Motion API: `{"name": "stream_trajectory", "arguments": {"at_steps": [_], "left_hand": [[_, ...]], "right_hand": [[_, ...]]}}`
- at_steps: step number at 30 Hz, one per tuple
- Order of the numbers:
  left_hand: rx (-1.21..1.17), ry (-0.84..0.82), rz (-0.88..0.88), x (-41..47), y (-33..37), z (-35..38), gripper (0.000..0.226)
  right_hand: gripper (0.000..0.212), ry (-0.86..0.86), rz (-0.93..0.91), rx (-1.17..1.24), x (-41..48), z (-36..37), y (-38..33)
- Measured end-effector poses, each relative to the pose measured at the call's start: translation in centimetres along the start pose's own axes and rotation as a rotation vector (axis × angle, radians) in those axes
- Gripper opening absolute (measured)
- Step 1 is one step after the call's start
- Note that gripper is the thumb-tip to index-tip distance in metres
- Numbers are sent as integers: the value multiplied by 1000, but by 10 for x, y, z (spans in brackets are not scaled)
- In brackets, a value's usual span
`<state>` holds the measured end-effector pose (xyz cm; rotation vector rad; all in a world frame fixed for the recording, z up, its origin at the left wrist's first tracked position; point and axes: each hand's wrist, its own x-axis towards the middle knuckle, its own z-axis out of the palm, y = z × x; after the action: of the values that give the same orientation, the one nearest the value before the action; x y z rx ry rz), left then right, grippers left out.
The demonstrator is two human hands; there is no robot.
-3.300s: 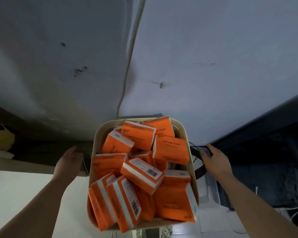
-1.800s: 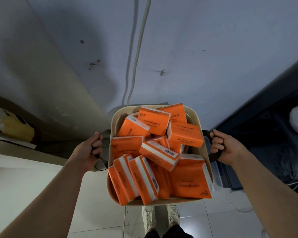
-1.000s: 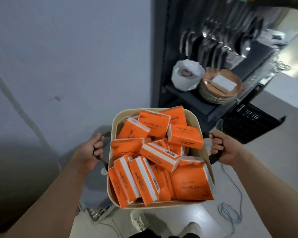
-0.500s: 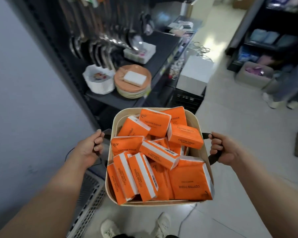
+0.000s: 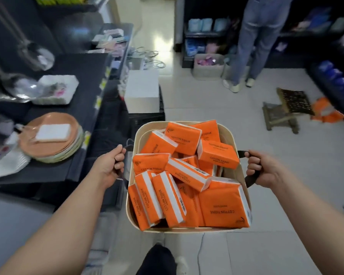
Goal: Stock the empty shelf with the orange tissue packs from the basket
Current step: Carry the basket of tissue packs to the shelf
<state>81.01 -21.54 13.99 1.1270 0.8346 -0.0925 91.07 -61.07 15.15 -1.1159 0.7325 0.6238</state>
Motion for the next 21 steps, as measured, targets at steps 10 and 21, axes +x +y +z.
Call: {"name": "stream_trajectory", "arguments": {"at_steps": [10, 21], "left_hand": [[223, -266, -68, 114, 76, 151, 24], [400, -465, -73, 176, 117, 326, 27]], "right_hand": [[31, 214, -103, 267, 26, -46, -65], [30, 383, -180, 449, 47, -99, -141]]}}
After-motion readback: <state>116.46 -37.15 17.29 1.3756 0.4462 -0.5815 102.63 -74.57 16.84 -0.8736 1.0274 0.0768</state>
